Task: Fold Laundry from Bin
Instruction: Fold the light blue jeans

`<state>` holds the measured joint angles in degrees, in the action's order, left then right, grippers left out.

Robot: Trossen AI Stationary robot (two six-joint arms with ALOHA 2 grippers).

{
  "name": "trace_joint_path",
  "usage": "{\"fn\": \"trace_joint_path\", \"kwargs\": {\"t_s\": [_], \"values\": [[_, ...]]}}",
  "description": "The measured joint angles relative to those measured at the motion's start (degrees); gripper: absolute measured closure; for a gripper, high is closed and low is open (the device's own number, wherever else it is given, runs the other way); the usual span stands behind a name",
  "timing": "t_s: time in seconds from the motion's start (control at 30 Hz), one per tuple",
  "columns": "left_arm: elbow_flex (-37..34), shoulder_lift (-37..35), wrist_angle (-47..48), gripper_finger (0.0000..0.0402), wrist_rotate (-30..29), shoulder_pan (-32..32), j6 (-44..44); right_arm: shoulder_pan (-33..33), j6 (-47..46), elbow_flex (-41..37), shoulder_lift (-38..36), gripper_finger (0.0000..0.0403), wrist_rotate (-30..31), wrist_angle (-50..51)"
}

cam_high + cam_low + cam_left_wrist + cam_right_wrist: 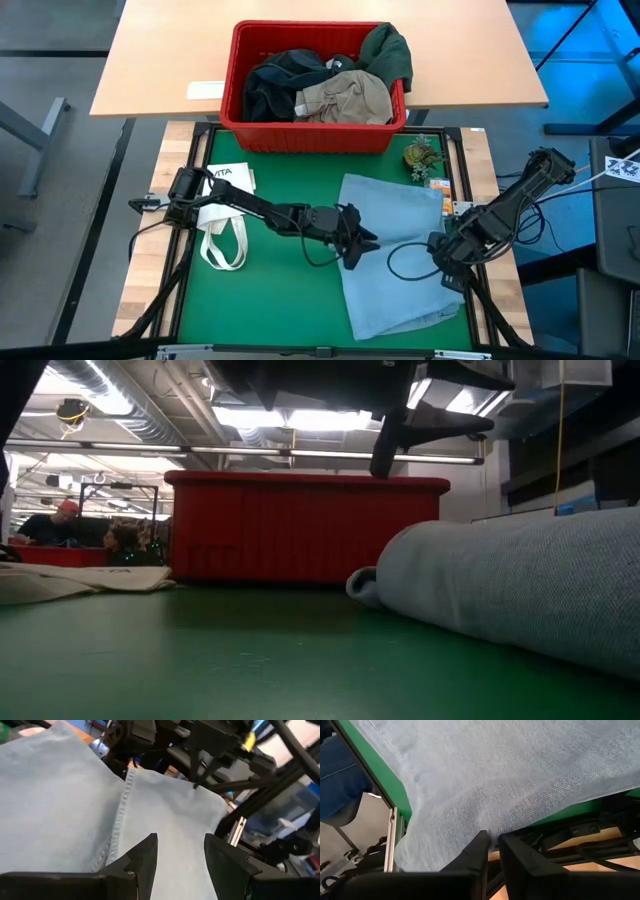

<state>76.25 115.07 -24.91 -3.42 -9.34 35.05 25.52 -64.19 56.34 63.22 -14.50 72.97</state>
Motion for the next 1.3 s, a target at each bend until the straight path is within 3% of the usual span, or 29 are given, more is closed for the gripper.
{"fn": "trace_joint_path", "kwargs": {"t_s": [0.17,0.33,0.6,0.83,1.03,1.3], "values": [[0.00,0.01,0.00,0.0246,0.28,-0.86,-1.32,0.00,-0.04,0.00,0.00,0.0336,-1.52,0.02],[0.00,0.04,0.02,0.0246,0.20,-0.97,-1.33,0.00,-0.02,0.00,0.00,0.0293,-1.35,0.02],[0.00,0.05,1.81,0.0246,-0.02,-2.18,-5.62,0.00,3.06,-0.07,0.02,0.0248,7.56,-0.60],[0.00,0.07,9.38,0.0246,-0.72,-5.56,-10.90,0.02,3.58,-4.72,0.04,0.0247,6.00,-15.72],[0.00,0.77,11.61,0.0246,-8.61,-7.99,-14.42,0.02,7.34,-9.83,0.53,0.0246,5.98,-25.03],[0.00,6.82,12.73,0.0246,-9.28,-8.38,-12.43,0.02,7.52,-14.67,4.15,0.0246,5.63,-34.22]]}}
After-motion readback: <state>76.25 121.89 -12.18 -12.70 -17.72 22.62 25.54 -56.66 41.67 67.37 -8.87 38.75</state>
